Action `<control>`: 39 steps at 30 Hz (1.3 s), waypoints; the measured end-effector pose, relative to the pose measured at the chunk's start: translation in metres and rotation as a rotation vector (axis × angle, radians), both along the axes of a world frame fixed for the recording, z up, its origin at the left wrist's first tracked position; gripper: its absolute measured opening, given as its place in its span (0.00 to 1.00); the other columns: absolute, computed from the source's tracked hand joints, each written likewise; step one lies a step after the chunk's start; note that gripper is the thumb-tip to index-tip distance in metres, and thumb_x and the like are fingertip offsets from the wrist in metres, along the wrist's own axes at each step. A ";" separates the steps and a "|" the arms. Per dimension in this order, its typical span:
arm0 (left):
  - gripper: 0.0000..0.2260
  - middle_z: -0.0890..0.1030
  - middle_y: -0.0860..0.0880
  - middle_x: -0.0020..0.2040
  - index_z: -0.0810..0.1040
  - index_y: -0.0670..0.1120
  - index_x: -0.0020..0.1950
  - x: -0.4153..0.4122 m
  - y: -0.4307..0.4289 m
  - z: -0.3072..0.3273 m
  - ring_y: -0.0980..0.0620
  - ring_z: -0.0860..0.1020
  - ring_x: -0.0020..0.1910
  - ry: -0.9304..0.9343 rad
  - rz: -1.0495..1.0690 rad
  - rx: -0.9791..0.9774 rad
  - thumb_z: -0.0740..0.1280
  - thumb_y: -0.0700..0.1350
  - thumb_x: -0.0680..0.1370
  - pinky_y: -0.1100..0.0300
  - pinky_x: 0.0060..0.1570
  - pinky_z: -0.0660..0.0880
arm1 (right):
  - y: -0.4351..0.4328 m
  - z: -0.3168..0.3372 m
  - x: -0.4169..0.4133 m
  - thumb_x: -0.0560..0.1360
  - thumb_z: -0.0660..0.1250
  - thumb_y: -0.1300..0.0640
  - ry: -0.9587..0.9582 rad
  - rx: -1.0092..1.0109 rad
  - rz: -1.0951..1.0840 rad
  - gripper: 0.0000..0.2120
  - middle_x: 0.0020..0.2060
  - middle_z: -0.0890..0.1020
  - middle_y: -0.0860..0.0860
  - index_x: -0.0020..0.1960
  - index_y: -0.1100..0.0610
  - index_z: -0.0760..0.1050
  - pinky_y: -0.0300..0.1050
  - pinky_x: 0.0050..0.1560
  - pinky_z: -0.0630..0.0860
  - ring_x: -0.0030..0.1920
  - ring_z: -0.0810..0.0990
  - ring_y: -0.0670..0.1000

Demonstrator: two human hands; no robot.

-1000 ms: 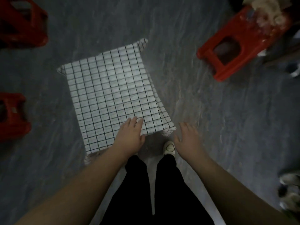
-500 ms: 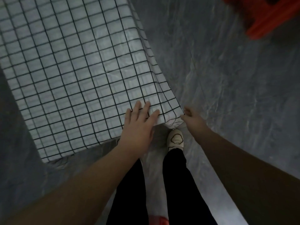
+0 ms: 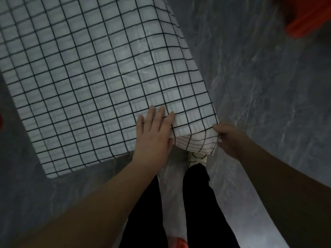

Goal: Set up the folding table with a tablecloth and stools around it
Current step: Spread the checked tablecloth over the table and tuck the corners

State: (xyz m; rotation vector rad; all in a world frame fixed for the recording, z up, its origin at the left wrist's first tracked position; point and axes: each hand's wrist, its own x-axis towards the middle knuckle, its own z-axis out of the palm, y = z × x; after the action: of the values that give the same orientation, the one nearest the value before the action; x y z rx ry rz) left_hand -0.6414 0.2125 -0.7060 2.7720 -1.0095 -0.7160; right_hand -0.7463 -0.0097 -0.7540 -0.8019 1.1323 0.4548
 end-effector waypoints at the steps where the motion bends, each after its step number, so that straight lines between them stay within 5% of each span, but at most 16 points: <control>1: 0.34 0.57 0.46 0.80 0.55 0.51 0.79 0.000 0.000 0.000 0.42 0.48 0.80 0.000 0.007 0.012 0.68 0.51 0.77 0.37 0.76 0.49 | -0.003 0.000 0.001 0.81 0.58 0.65 0.022 -0.025 -0.001 0.12 0.30 0.82 0.49 0.42 0.59 0.75 0.44 0.38 0.74 0.33 0.82 0.47; 5: 0.32 0.54 0.45 0.81 0.54 0.52 0.79 0.000 -0.004 0.000 0.41 0.45 0.80 0.011 0.017 0.032 0.66 0.52 0.79 0.36 0.76 0.48 | -0.009 -0.001 0.002 0.81 0.58 0.64 0.050 -0.106 0.020 0.09 0.28 0.80 0.48 0.43 0.59 0.73 0.39 0.30 0.74 0.28 0.79 0.44; 8: 0.32 0.53 0.46 0.81 0.53 0.52 0.79 -0.002 -0.010 -0.003 0.42 0.45 0.80 0.011 0.019 0.028 0.65 0.53 0.79 0.36 0.76 0.48 | -0.014 -0.010 0.001 0.80 0.61 0.63 0.067 -0.149 -0.078 0.05 0.35 0.81 0.52 0.47 0.59 0.74 0.40 0.32 0.76 0.33 0.81 0.48; 10: 0.33 0.53 0.46 0.81 0.53 0.52 0.79 -0.003 -0.013 -0.005 0.42 0.44 0.80 0.005 0.025 0.038 0.66 0.53 0.79 0.36 0.75 0.48 | -0.012 -0.014 0.001 0.80 0.64 0.61 0.113 -0.238 0.031 0.03 0.44 0.78 0.52 0.53 0.57 0.74 0.44 0.42 0.76 0.39 0.81 0.46; 13: 0.32 0.54 0.45 0.81 0.55 0.52 0.79 -0.005 -0.013 -0.006 0.42 0.45 0.80 -0.007 0.026 0.035 0.66 0.52 0.79 0.35 0.75 0.49 | 0.001 -0.014 0.001 0.78 0.67 0.59 0.136 -0.676 0.384 0.24 0.64 0.73 0.56 0.72 0.59 0.67 0.52 0.65 0.70 0.64 0.73 0.54; 16: 0.33 0.53 0.45 0.81 0.54 0.52 0.79 -0.005 -0.012 -0.005 0.42 0.45 0.80 -0.004 0.033 0.034 0.66 0.53 0.79 0.36 0.75 0.48 | 0.018 0.000 0.002 0.71 0.64 0.67 -0.160 -1.114 0.606 0.32 0.70 0.70 0.60 0.75 0.63 0.63 0.51 0.72 0.64 0.71 0.66 0.55; 21: 0.35 0.52 0.45 0.81 0.52 0.52 0.80 -0.006 -0.014 -0.005 0.42 0.43 0.80 0.010 0.034 0.051 0.66 0.52 0.78 0.35 0.76 0.47 | 0.065 -0.006 0.000 0.72 0.65 0.61 -0.478 -0.984 0.909 0.40 0.79 0.59 0.55 0.80 0.60 0.52 0.54 0.77 0.59 0.79 0.56 0.51; 24: 0.35 0.52 0.45 0.81 0.52 0.52 0.80 -0.006 -0.014 -0.006 0.42 0.44 0.80 0.006 0.034 0.050 0.67 0.51 0.78 0.35 0.75 0.48 | 0.081 -0.015 0.008 0.78 0.64 0.59 -0.401 -0.852 0.769 0.34 0.77 0.63 0.48 0.80 0.51 0.54 0.42 0.74 0.62 0.76 0.63 0.45; 27: 0.35 0.52 0.45 0.81 0.53 0.52 0.80 -0.005 -0.012 -0.007 0.42 0.44 0.80 0.004 0.030 0.043 0.67 0.51 0.78 0.36 0.75 0.49 | 0.082 -0.023 0.016 0.78 0.63 0.62 -0.206 -0.852 0.694 0.30 0.68 0.77 0.49 0.78 0.46 0.62 0.34 0.59 0.67 0.64 0.77 0.50; 34: 0.34 0.51 0.46 0.81 0.52 0.53 0.80 -0.004 -0.010 -0.008 0.42 0.43 0.80 0.007 0.015 0.035 0.66 0.52 0.79 0.36 0.76 0.47 | 0.074 -0.044 -0.001 0.79 0.61 0.58 -0.186 -0.920 0.873 0.29 0.65 0.76 0.53 0.78 0.45 0.59 0.51 0.63 0.74 0.62 0.76 0.55; 39: 0.35 0.52 0.45 0.81 0.53 0.52 0.80 -0.006 -0.010 -0.011 0.42 0.44 0.80 -0.009 0.022 0.031 0.67 0.52 0.78 0.36 0.76 0.48 | 0.064 -0.071 -0.021 0.68 0.74 0.48 -0.150 -0.843 0.858 0.46 0.77 0.62 0.55 0.79 0.53 0.54 0.57 0.74 0.63 0.76 0.61 0.55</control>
State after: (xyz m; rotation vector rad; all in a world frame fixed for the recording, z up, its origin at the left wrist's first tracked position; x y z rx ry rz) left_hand -0.6470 0.2021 -0.7165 2.8104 -0.9759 -0.7228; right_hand -0.7678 0.0547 -0.8247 -2.0534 0.7701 0.6030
